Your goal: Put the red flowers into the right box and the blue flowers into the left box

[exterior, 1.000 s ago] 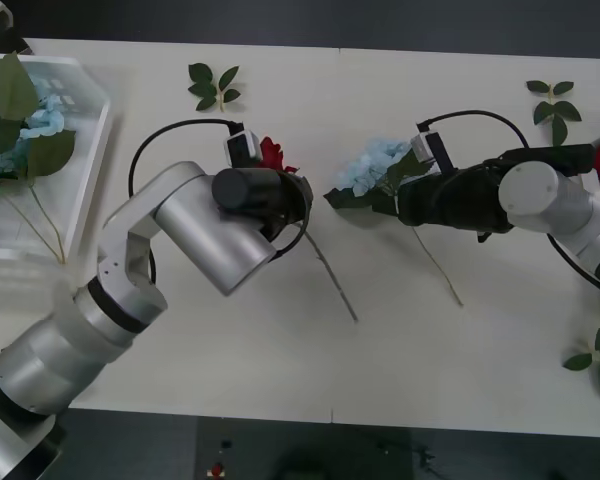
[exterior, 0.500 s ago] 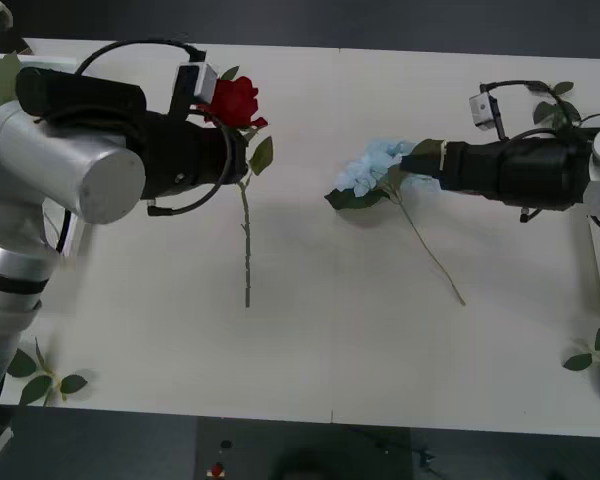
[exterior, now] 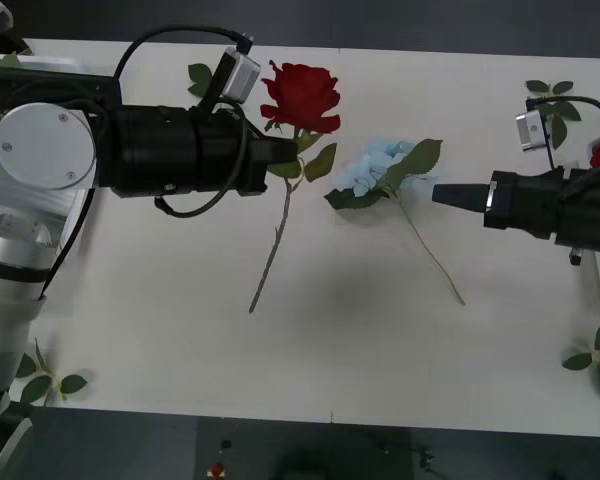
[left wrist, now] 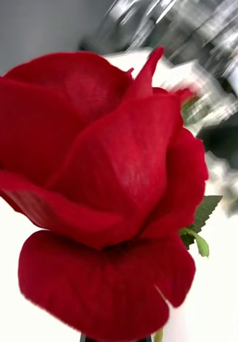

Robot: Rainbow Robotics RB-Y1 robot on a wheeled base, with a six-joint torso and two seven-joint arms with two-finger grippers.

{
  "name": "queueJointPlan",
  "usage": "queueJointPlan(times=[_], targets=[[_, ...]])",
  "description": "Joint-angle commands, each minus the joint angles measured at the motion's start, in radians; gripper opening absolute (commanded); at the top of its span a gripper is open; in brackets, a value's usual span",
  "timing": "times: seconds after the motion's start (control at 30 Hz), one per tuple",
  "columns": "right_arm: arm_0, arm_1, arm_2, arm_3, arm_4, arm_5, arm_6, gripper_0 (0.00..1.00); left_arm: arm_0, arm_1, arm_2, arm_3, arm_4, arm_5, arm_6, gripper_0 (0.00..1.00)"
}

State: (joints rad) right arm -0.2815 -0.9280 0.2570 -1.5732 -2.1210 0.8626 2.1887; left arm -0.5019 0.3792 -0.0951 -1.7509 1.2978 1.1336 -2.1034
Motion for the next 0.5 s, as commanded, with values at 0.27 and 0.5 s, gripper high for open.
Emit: queueJointPlan(times=[0.27, 0.5], targets=[[0.154, -0.041, 0.015, -0.229, -0.013, -0.113, 0.02, 1.0, -0.01, -0.086, 0.012, 0.202, 0.396, -0.064, -0.438, 0.0], [0.153, -0.012, 0.015, -0.232, -0.013, -0.102, 0.032, 1.0, -0.004, -0.098, -0.118, 0.202, 0.594, -0.238, -0.438, 0.0]])
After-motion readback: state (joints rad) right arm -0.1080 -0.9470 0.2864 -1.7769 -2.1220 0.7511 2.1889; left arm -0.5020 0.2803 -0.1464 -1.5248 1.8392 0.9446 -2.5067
